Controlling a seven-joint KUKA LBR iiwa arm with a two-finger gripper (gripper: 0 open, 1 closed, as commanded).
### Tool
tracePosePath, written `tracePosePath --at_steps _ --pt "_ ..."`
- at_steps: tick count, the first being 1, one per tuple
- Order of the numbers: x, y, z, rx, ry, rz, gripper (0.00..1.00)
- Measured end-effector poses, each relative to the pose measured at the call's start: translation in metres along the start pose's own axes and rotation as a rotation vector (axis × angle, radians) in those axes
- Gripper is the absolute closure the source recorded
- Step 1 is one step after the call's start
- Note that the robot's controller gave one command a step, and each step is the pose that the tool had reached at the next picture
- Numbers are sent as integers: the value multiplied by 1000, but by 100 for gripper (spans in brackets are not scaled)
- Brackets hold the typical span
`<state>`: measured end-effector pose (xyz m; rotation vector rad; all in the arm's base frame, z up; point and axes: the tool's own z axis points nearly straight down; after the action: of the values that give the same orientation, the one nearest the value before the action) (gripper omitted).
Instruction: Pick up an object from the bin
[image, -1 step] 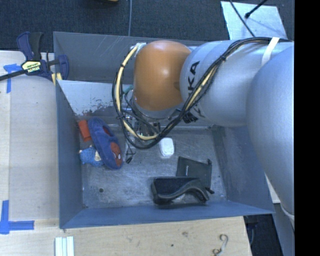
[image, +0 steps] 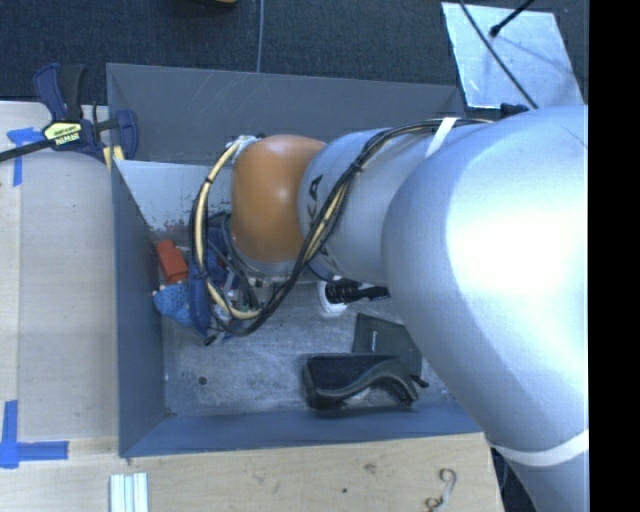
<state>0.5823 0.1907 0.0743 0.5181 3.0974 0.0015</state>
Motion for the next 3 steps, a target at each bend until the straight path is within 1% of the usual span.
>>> tracePosePath --at_steps 1,2,3 --pt "-7 -2 -3 -5 -21 7 100" --pt "15 -7 -125 -5 -7 -19 100" --pt "34 -37 -87 3 2 -238 100"
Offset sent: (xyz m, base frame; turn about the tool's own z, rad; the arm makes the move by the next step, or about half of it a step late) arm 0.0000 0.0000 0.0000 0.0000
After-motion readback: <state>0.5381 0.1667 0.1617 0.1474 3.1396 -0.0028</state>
